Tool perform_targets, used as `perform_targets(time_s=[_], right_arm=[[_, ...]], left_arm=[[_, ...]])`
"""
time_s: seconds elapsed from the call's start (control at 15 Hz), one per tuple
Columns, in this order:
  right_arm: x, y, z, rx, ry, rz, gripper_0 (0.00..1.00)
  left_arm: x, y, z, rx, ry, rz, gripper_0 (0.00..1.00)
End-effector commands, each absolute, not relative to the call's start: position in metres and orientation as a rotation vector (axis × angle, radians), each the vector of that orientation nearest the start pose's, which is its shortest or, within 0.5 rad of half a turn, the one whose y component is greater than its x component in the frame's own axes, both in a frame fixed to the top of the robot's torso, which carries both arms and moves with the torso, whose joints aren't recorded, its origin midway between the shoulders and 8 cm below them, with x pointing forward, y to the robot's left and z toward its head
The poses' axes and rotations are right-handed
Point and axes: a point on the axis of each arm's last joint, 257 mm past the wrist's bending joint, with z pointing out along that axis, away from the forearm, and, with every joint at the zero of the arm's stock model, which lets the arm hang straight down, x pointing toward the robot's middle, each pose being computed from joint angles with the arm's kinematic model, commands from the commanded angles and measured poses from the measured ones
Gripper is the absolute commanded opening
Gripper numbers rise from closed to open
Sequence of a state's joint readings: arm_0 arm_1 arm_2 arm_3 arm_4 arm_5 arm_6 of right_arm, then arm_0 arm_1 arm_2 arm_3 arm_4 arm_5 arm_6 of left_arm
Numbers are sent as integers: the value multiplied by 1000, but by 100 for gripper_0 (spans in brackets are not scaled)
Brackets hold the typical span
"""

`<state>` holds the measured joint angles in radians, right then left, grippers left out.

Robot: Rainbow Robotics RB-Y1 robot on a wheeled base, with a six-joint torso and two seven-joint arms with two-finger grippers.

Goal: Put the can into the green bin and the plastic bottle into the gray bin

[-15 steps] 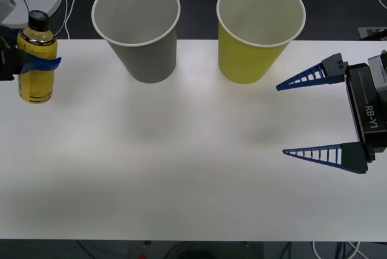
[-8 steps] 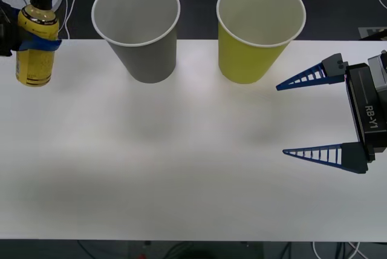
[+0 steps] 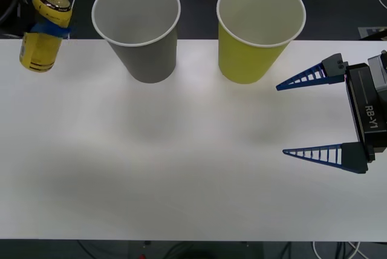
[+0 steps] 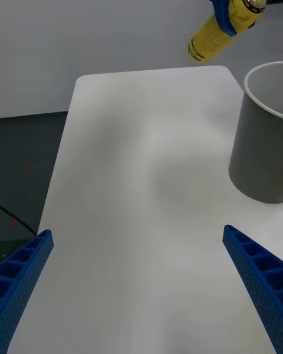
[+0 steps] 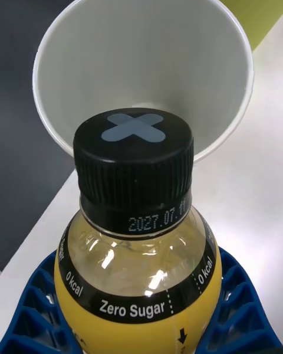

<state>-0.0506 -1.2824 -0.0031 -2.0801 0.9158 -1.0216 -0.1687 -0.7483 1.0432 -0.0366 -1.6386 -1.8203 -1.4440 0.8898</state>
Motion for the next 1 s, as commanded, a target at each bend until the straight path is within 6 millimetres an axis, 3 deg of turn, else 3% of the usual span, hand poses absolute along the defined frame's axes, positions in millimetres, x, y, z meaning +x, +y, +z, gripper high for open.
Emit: perform_targets(time_s=[0.07, 0.47, 1.0], right_arm=[[329, -161, -69, -1579, 1345, 588, 100], [329, -161, -69, -1579, 1345, 588, 100], [329, -161, -69, -1579, 1345, 588, 100]], left_arm=[[529, 274, -6, 1291, 2015, 71, 0], [552, 262, 13, 1338, 2047, 91, 0], [577, 224, 31, 1395, 2070, 79, 0]])
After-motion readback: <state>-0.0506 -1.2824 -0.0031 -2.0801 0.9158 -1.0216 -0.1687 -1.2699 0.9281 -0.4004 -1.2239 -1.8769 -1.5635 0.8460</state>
